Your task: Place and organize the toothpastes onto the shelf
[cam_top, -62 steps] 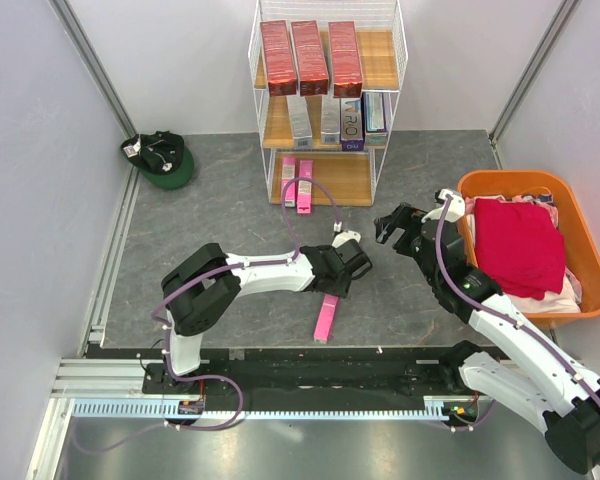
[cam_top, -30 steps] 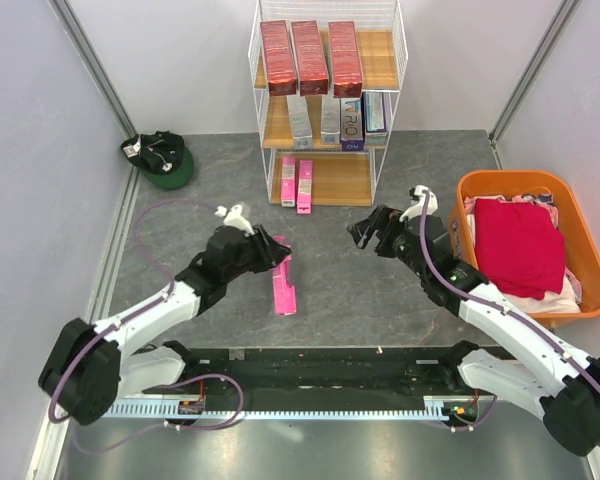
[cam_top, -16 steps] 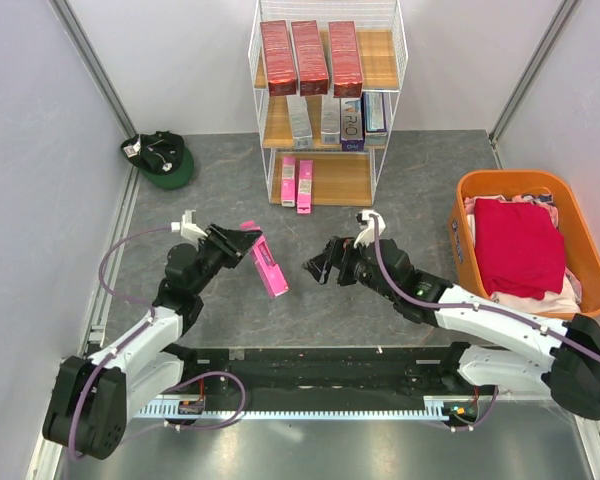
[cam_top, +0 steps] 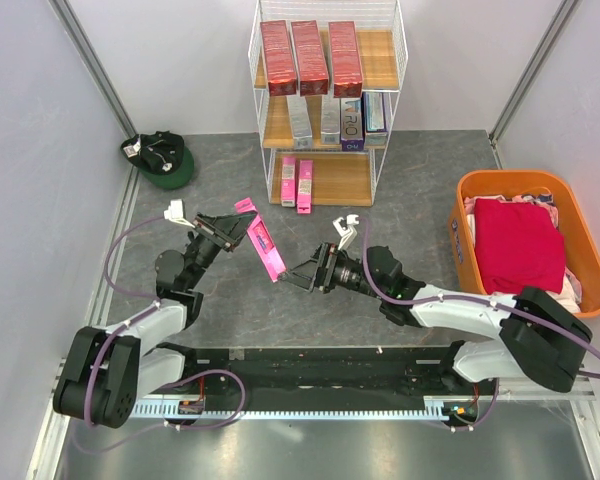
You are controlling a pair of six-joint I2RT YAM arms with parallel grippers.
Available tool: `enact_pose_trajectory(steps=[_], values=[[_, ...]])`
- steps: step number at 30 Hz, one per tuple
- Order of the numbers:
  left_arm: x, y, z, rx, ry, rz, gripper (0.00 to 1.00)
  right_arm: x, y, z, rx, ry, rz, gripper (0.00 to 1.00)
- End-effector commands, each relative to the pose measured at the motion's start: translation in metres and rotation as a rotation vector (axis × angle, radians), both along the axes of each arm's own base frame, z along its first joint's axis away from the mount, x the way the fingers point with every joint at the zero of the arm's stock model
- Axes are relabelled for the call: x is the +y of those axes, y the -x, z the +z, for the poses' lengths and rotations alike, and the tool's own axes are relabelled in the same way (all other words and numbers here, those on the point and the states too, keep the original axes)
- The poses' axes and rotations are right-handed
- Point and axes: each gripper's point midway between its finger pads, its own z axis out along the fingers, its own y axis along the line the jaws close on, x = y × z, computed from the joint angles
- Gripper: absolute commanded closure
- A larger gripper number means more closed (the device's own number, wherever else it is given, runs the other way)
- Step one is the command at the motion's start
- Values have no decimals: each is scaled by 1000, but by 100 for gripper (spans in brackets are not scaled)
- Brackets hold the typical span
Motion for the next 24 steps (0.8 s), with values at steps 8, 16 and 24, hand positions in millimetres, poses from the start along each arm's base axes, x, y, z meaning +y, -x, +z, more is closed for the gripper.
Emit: enact_pose_trajectory(steps=[8, 16, 24], values=[[1, 16, 27, -99, 94, -47, 71, 19, 5, 36, -42, -190, 81, 31], [0, 16, 25, -100, 110, -59, 70, 16, 6, 46, -59, -226, 81, 58], [-2, 15, 20, -86, 88, -67, 40, 10, 5, 52, -71, -242, 58, 71]])
